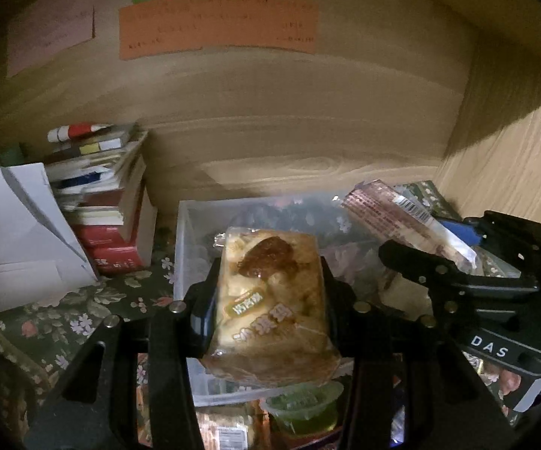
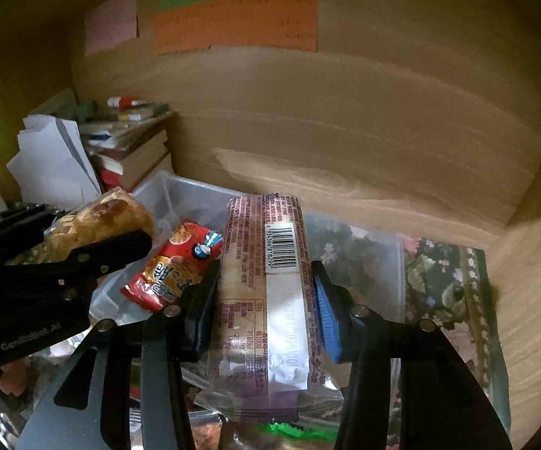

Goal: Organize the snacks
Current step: 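Carry both snacks into the clear box and open both tools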

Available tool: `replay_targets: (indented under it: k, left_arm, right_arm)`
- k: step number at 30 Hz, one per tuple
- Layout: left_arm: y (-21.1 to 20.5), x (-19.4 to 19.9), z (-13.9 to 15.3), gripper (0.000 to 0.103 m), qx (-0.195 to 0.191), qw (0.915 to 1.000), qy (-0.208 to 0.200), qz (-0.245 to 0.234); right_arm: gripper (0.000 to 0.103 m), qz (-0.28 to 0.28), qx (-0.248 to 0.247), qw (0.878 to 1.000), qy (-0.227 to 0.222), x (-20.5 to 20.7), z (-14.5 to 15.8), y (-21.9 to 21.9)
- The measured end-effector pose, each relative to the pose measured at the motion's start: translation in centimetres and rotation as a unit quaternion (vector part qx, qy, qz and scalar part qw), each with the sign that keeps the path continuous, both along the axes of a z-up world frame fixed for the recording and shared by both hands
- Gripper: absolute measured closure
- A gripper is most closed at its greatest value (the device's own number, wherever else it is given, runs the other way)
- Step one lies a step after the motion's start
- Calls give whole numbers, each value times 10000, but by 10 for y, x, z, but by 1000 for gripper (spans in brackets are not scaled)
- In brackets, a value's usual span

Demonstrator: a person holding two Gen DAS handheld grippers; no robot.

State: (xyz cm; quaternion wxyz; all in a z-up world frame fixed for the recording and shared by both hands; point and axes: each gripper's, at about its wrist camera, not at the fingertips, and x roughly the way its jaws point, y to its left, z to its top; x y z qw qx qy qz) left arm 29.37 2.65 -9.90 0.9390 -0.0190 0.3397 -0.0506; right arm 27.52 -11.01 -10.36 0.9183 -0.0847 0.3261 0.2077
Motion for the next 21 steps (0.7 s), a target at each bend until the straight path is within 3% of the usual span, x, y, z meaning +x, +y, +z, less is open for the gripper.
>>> replay_targets:
  k: [8,14,21]
  left_arm:
    - [-2,-4,4,56,15,9999,-93,40]
    - [9,-25,23,46,-81,9995,-310,32]
    - [21,-76,37,30,9,9981,-621,8]
  right_arm:
    - [56,-54,113,9999,45,5,-4,-6]
    - [44,-93,320,9991,-279,-14,14,-21]
    - [33,-122,604,9955,-719,-66,36,-42]
